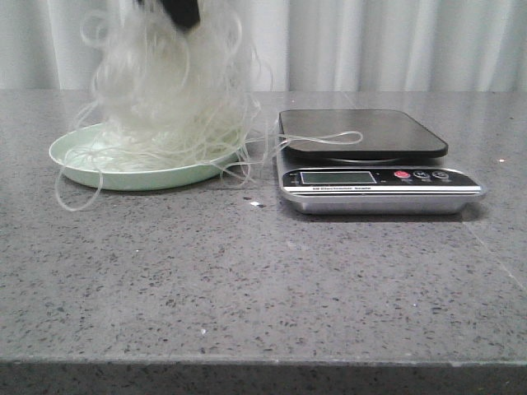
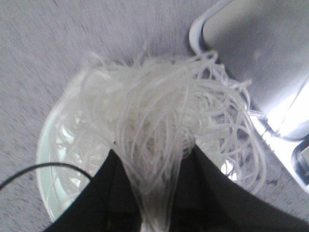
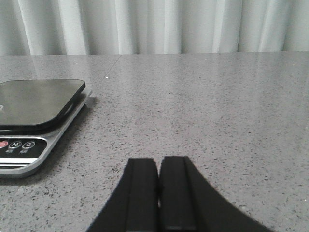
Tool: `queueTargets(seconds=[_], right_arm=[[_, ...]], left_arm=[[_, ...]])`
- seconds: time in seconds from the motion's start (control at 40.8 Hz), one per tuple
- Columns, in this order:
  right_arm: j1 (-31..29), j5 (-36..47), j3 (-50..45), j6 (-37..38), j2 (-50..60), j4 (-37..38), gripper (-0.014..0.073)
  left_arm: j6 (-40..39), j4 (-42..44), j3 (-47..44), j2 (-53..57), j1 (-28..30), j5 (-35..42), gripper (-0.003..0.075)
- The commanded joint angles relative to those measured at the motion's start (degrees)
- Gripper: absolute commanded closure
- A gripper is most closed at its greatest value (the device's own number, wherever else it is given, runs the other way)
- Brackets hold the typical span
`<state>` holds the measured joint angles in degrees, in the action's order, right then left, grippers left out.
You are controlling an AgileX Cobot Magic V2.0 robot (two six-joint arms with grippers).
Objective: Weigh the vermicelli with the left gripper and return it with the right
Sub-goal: 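Lift the vermicelli with the left gripper and carry it over the scale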
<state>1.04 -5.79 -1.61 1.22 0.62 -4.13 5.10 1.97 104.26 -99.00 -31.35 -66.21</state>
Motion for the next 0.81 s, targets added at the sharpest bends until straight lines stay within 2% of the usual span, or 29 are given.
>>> queueTargets(seconds=[0.0, 0.196, 0.368, 0.638, 0.785], right_arm=[[-0.23, 4.17, 0.48, -0.09, 0.93, -0.22, 0.0444], [-0.23, 4.17, 0.48, -0.09, 0.93, -0.22, 0.0444], [-0.23, 4.17, 0.48, -0.09, 0.93, -0.22, 0.0444], [-0.23, 4.17, 0.48, -0.09, 0.93, -0.22, 0.0444], [-0.23, 4.17, 0.48, -0.09, 0.93, -0.22, 0.0444]], left_arm=[[-0.82, -0.5, 7.57, 3.75, -0.22, 2.0, 0.0579], [-0.82, -2.66, 18.29, 3.75, -0.22, 3.53, 0.058], [-0.85, -6.74, 25.43, 3.75, -0.33, 8.73, 0.058], [-0.36, -23.04, 27.25, 3.06, -0.33, 16.85, 0.058], [0.99, -26.43, 27.25, 0.7, -1.81, 18.01, 0.058]])
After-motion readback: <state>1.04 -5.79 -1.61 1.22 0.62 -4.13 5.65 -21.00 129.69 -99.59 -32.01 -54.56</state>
